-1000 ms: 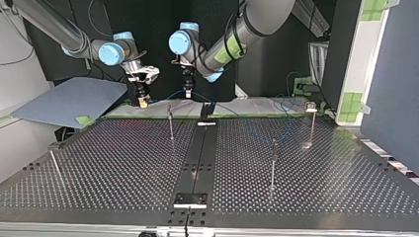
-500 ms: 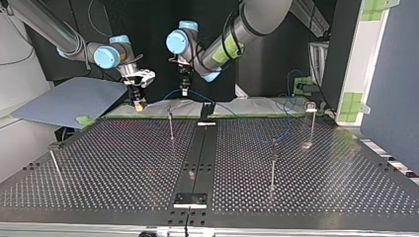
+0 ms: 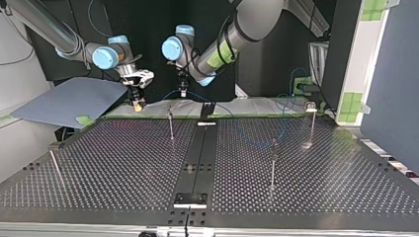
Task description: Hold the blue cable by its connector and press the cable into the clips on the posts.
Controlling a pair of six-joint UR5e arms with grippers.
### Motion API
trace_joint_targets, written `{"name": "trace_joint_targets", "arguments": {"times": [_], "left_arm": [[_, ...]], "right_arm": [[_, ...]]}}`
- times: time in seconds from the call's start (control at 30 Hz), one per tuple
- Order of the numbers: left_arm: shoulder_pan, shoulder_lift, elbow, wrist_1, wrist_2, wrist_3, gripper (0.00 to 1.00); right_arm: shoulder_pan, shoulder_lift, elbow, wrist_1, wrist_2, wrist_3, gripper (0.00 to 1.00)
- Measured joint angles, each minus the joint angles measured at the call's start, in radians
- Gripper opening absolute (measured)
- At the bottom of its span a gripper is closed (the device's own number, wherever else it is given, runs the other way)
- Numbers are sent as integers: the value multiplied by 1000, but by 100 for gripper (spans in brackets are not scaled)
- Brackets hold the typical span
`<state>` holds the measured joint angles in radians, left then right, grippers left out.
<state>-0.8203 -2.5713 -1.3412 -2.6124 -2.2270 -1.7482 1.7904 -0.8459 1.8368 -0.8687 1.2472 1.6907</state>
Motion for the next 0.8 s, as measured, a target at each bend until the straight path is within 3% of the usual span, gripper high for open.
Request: {"name": "trace_joint_targets", "arguments": {"times": [0.5,0.8], "left_arm": [[-6,-2,129,-17,7,-32,0],[6,-2,165,-38,32,-34,0]], "right_arm": [[-5,0,-16,41,-8,-2,0],[-25,0,-27,55,-6,10,0]]}}
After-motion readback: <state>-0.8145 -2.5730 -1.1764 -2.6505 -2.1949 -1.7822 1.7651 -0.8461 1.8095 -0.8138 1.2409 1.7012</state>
